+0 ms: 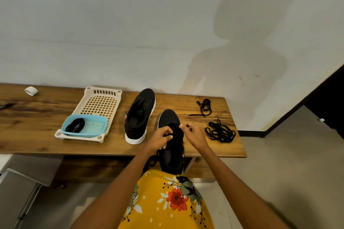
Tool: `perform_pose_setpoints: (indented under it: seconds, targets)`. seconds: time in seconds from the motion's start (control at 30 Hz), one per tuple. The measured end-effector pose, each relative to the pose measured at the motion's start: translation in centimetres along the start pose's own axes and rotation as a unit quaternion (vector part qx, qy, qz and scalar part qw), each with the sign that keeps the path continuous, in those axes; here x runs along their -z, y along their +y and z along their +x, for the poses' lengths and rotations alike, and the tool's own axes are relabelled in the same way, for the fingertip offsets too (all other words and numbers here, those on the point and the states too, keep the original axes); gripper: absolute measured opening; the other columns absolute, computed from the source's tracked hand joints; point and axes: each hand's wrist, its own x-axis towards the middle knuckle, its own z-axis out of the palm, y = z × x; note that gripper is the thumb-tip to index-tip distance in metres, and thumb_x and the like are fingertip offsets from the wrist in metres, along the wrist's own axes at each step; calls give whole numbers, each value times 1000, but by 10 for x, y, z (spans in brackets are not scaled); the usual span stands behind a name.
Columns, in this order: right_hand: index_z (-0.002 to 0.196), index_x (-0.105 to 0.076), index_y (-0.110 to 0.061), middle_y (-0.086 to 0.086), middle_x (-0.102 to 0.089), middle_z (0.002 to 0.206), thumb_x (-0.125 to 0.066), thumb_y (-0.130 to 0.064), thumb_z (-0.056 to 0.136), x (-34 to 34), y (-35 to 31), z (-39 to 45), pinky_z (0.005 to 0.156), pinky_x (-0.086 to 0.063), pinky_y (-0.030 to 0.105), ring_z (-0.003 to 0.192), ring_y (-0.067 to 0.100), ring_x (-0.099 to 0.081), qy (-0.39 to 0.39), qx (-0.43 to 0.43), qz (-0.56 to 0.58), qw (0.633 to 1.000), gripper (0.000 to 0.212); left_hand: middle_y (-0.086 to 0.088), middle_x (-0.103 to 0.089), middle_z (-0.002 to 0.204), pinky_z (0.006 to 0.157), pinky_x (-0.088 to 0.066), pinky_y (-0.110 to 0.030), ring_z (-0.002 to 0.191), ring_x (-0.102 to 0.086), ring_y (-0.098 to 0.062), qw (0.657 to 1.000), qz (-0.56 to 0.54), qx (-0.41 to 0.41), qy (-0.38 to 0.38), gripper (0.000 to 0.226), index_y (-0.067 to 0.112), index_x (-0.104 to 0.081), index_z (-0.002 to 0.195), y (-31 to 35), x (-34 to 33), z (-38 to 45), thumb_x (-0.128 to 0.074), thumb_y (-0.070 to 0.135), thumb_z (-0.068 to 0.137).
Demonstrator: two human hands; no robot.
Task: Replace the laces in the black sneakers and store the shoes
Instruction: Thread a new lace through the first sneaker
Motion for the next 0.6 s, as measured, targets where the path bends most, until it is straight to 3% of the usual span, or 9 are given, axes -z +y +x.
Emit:
perform_pose_setpoints:
  seconds: [0.07, 0.13, 0.2, 0.3, 0.37, 0.47, 0.6]
  targets:
    - [92, -66, -17, -8, -62, 88, -54, -16, 95, 5, -15, 9, 66, -40, 9, 79, 1, -56, 4, 34, 24, 999, 13, -15, -52, 77, 37, -33, -18, 32, -40, -6, 999, 32, -30, -7, 10, 11, -46, 90, 2, 1, 1, -48, 1, 93]
    - [104, -66, -12, -6, -62, 93, -50, -13, 97, 8, -28, 20, 61, -44, 11, 75, 0, -55, -53, 24, 32, 998, 18, -17, -55, 82, 38, -37, -21, 36, -45, -14, 997, 55, -51, -16, 9, 11, -47, 92, 2, 4, 2, -48, 2, 93]
    - [111, -64, -6, -1, -62, 87, -45, -10, 99, 7, -34, 31, 54, -46, 11, 67, 4, -53, -139, -12, -5, 990, 23, -20, -58, 85, 38, -39, -24, 39, -46, -20, 996, 64, -62, -15, 6, 9, -49, 95, 2, 7, 2, -49, 4, 92]
    - [106, -67, -2, -2, -57, 68, -49, -11, 97, 8, -30, 38, 53, -44, 11, 61, 6, -53, -238, -47, -127, 962, 22, -8, -55, 69, 37, -37, -23, 34, -43, -15, 996, 48, -76, 9, 10, 10, -50, 92, 3, 5, -1, -49, 0, 92]
    - [106, -67, 1, -1, -57, 68, -53, -13, 96, 9, -23, 35, 56, -47, 14, 62, 8, -55, -246, -91, -82, 962, 22, -4, -54, 67, 37, -34, -17, 32, -42, -5, 995, 25, -83, 43, 15, 10, -51, 89, 2, 1, -4, -48, -5, 90]
    - [110, -66, 2, 2, -62, 76, -60, -13, 92, 13, -17, 31, 60, -54, 15, 65, 9, -60, -248, -135, 0, 959, 24, -3, -54, 70, 38, -34, -13, 38, -44, -4, 991, -14, -95, 91, 16, 8, -53, 86, -1, -7, -7, -50, -8, 86]
    - [107, -65, 1, 3, -63, 75, -58, -12, 93, 16, -16, 30, 61, -55, 17, 64, 9, -62, -258, -144, -3, 955, 20, 2, -53, 66, 34, -32, -15, 33, -41, -4, 990, -64, -56, 109, 10, 4, -56, 90, 2, -11, -11, -53, -5, 87]
